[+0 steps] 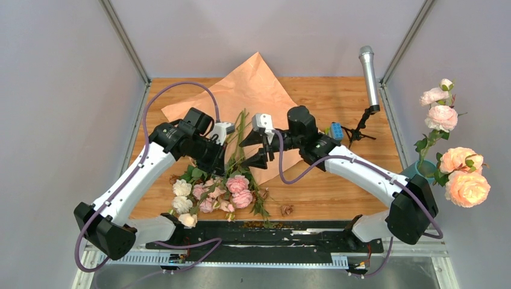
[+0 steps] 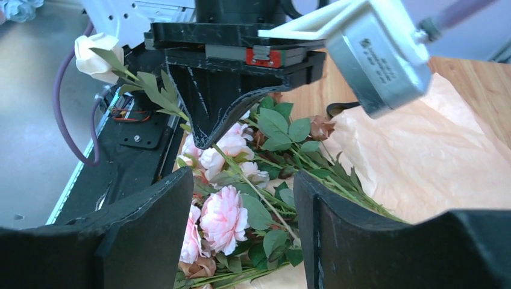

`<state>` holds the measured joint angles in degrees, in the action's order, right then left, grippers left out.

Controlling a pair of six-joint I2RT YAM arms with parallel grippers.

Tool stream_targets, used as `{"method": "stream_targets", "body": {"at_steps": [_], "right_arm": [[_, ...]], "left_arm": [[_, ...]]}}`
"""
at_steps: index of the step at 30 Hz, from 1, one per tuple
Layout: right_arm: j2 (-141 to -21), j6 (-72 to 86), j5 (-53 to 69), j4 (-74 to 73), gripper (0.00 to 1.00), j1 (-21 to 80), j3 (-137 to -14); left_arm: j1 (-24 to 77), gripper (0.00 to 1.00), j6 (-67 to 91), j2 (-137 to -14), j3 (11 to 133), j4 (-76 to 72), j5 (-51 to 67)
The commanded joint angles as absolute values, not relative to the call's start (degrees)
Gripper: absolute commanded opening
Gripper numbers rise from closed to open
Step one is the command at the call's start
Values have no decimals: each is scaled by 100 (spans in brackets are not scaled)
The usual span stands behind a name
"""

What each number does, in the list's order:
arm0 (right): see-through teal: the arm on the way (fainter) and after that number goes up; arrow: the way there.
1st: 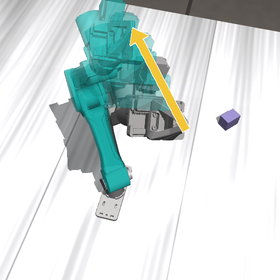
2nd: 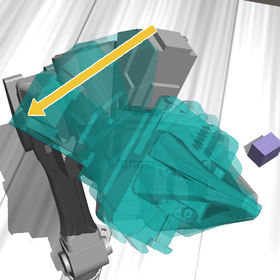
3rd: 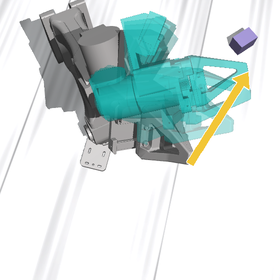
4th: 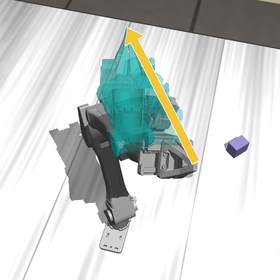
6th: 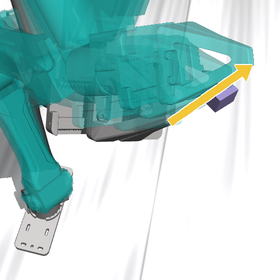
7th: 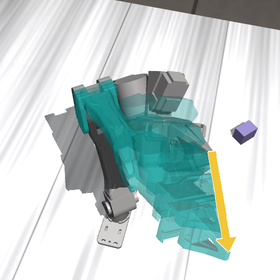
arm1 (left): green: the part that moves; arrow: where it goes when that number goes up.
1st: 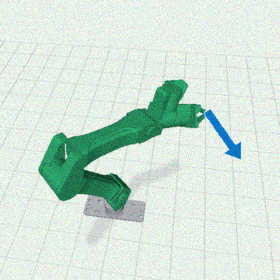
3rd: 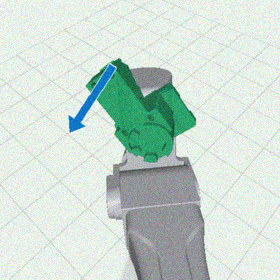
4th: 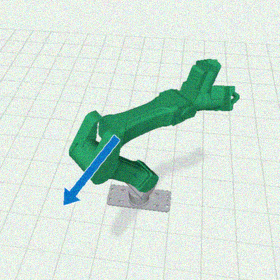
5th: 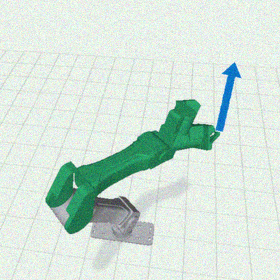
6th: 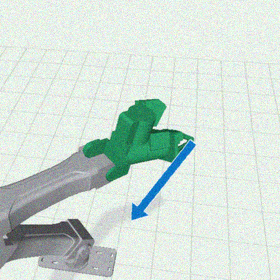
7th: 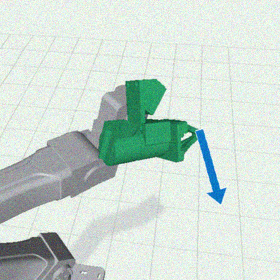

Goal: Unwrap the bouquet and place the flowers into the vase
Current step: Pick up the fake flower from the wrapping paper.

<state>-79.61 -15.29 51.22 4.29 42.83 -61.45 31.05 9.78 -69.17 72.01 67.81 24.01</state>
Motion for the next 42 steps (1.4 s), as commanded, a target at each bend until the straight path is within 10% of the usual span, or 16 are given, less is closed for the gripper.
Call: {"method": "stream_targets", "body": {"at_steps": [1,18,24,27,35,42], "right_arm": [[-8087,-2094,5401,89,63,4466,-6347],[-8571,-2292,4945,-206,55,5085,-6363],[-8532,-2285,4683,-279,23,5150,-6328],[-8415,-2128,4431,-225,2,5153,-6269],[-7759,-1631,2883,364,0,5138,-5673],[-7227,-1019,1168,892,0,4912,-5180]], "left_arm": [[3124,0,799,-6846,7236,6743,2942],[3127,0,931,-6765,7031,6414,3511],[3129,1,1001,-6753,7003,6300,3561],[3129,12,1046,-6725,7098,6221,3393],[3120,87,1505,-6296,7590,5275,2037],[3050,100,1774,-5605,8050,4060,418]]}}
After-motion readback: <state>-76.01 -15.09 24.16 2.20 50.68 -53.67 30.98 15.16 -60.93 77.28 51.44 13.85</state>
